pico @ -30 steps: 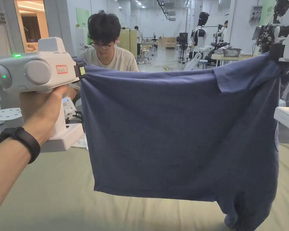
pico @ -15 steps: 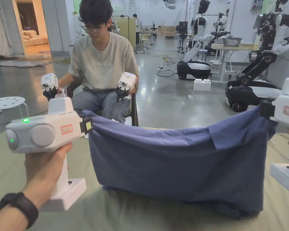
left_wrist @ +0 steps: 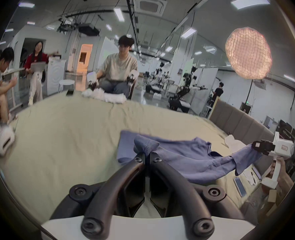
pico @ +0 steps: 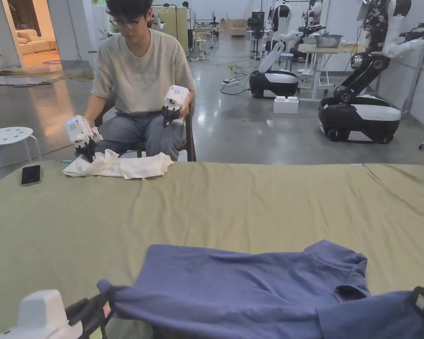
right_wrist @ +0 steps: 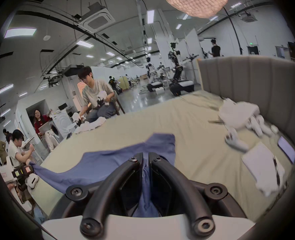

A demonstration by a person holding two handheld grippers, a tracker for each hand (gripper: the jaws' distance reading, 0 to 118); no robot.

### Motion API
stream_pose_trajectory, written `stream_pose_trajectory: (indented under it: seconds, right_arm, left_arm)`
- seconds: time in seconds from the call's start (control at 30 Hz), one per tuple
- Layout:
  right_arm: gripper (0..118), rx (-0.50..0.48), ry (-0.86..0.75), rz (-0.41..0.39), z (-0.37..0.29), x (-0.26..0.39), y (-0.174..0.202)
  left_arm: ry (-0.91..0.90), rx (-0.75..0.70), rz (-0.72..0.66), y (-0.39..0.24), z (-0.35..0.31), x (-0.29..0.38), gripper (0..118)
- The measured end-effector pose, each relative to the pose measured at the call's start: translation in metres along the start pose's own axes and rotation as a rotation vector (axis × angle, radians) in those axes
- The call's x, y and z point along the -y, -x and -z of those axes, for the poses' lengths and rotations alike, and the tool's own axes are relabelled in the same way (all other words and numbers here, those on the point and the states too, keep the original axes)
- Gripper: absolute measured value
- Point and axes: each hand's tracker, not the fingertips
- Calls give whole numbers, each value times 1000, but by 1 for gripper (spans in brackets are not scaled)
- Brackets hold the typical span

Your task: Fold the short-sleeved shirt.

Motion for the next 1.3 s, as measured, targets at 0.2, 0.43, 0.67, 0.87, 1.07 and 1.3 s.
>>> stream_pose_trajectory:
  seconds: [0.2,0.43,0.67,0.87,1.07,1.3]
  right_arm:
    - [4,33,172,41,-30,76,-29]
    - [7,94,360,63,-24,121,-48]
    - [79,118,353,103,-27,118,-52]
    - [79,81,92,-9,-65,75,-17]
    - [77,0,-131,-220,-105,51,36]
    - [1,-29,-176,-279,-115,50,60]
  left_arm:
    - [97,-78,-101,18,-42,76,0]
    - [228,-108,-80,31,-36,102,2]
    - [280,-200,-24,27,-25,100,105]
    - [-75,-123,92,-18,-64,51,105]
    - [-327,-125,278,-75,-110,26,101]
    - [-366,-72,284,-89,-131,18,14]
